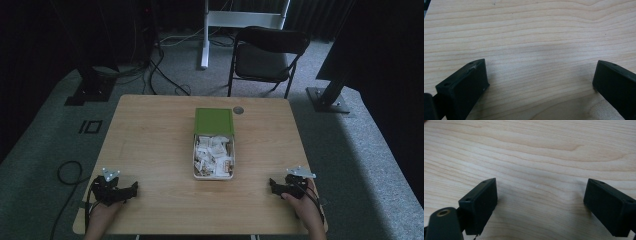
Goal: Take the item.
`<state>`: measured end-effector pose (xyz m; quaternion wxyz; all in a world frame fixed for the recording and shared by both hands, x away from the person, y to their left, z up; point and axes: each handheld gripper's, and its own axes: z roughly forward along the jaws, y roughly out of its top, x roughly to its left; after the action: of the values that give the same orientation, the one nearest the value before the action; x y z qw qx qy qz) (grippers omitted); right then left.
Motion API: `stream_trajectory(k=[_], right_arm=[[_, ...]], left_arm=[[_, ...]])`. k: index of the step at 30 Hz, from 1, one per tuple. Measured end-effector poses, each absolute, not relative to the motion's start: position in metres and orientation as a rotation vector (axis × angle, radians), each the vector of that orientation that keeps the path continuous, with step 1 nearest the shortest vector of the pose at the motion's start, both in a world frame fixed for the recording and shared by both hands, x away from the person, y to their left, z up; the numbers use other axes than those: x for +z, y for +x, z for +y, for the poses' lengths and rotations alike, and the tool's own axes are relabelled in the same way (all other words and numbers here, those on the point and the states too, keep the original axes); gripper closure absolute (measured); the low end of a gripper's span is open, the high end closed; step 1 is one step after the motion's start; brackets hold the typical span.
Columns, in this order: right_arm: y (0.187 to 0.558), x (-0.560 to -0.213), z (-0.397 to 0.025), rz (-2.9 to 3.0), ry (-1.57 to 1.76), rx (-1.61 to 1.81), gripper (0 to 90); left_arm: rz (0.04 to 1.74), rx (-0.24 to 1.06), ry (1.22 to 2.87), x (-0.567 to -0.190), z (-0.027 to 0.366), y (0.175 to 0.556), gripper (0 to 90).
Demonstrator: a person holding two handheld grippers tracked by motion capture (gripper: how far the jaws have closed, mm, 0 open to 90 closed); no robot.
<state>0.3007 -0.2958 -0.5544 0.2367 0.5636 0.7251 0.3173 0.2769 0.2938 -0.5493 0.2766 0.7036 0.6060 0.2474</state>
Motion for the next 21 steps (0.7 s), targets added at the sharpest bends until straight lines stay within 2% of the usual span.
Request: stream_trajectory(k=[21], right_arm=[[0.3021,-0.5505,-0.2918,1.99,1.534,0.908,11.6]], left_arm=[[1.628,0.664,1.89,-0.5493,0.2938,0.277,0.6]])
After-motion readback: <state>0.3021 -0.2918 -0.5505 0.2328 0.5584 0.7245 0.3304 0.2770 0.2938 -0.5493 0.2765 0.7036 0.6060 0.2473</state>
